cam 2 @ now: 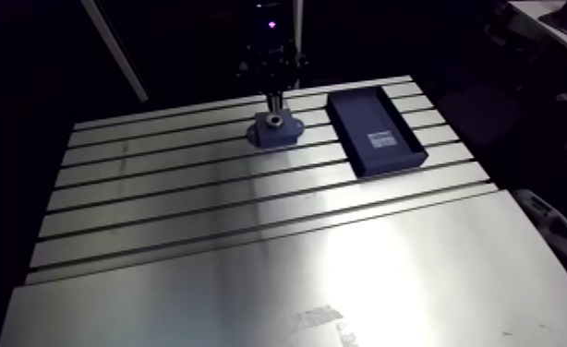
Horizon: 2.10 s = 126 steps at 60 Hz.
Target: Pick up the bearing and press it into the housing until flush.
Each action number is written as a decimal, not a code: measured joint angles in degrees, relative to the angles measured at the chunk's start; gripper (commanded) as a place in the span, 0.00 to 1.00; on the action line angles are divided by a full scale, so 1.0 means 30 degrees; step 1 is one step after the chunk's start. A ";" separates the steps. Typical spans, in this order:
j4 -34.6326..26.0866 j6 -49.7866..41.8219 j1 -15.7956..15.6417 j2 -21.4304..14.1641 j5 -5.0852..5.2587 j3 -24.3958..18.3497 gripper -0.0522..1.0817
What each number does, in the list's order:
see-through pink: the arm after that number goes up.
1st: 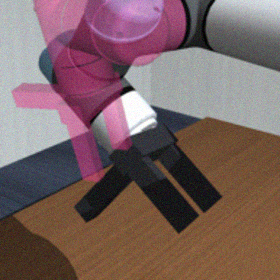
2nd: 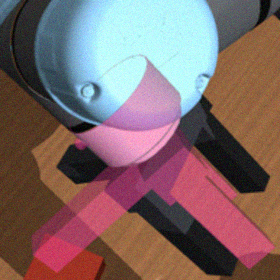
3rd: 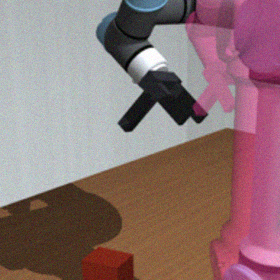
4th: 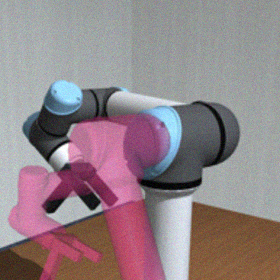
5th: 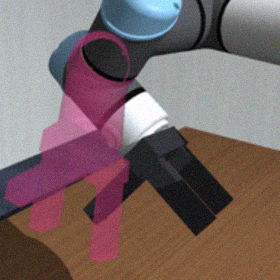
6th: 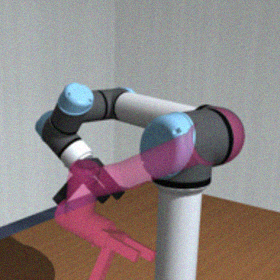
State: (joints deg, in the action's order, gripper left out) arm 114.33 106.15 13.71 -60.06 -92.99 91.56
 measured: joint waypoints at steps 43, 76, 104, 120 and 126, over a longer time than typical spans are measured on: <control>0.0602 0.0029 -0.0026 0.0102 0.0117 0.0247 1.00; 0.1058 0.0181 -0.0006 0.0338 0.0096 0.0490 1.00; 0.1280 0.0228 0.0001 0.0376 0.0107 0.0621 1.00; 0.1364 0.0231 0.0002 0.0378 0.0104 0.0691 1.00; 0.1414 0.0242 0.0002 0.0392 0.0104 0.0724 1.00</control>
State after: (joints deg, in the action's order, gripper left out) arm 118.57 106.88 13.71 -58.88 -92.68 93.73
